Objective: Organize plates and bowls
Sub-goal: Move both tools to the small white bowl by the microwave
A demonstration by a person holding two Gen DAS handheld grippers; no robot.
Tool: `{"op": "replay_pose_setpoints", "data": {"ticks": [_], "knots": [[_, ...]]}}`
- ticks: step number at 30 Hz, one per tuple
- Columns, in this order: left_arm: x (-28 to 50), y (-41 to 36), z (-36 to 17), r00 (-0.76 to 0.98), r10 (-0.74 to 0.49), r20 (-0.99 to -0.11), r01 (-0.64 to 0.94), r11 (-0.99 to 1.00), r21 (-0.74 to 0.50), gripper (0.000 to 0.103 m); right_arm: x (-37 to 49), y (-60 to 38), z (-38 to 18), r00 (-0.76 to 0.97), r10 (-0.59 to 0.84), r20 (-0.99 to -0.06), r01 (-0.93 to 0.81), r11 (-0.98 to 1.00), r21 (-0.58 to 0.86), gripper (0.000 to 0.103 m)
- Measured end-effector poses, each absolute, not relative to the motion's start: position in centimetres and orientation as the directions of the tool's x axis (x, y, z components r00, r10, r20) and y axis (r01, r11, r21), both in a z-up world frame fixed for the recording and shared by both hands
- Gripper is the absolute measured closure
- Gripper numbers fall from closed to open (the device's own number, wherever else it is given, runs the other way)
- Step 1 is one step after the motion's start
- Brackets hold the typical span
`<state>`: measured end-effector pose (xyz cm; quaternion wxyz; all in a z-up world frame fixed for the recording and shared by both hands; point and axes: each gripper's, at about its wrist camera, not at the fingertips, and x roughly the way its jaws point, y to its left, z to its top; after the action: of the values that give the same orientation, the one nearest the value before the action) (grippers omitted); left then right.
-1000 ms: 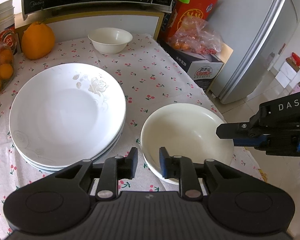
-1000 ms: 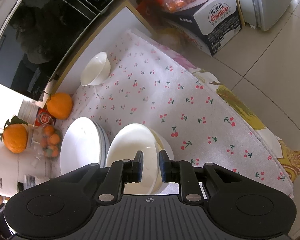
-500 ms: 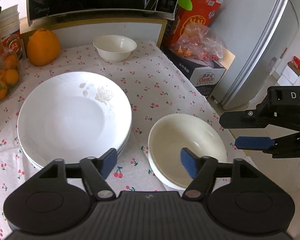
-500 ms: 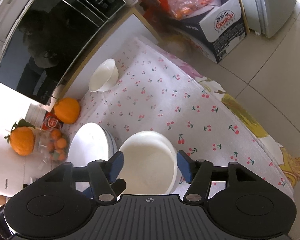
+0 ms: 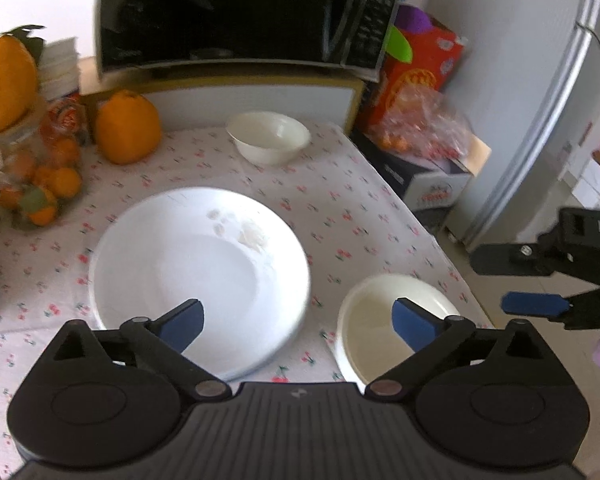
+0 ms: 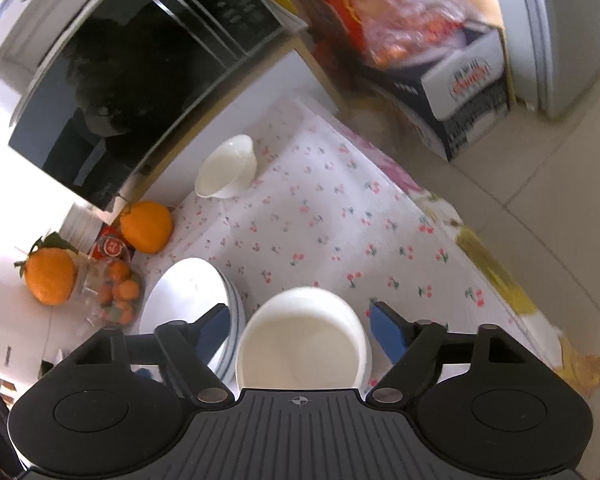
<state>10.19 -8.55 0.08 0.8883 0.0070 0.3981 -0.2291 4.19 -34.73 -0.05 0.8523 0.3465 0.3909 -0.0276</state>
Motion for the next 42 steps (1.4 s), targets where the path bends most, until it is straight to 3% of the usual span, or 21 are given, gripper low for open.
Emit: {"op": "replay_pose_setpoints", "data": {"ticks": [16,32,42], "knots": [[16.4,-6.4,2.6,0.667,-0.276,-0.693,0.262,0.956,-0.130,0.000,10.9,-32.6,2.7,0.679,0.222,-0.699,0.263,0.816,0.514,0.015],[23.5,-6.1,1.4,0.685,-0.220,-0.694,0.229,0.970,-0.081,0.000,20.2,-30.3,2.6,0.639,0.196,-0.744,0.235,0.871,0.432,0.015],[27.1,-7.4,0.3,0.668,-0.258,-0.699,0.278,0.957,-0.087,0.000,24.8,-31.1,0.7,0.628,0.205,-0.751,0.254,0.858,0.447,0.015]]}}
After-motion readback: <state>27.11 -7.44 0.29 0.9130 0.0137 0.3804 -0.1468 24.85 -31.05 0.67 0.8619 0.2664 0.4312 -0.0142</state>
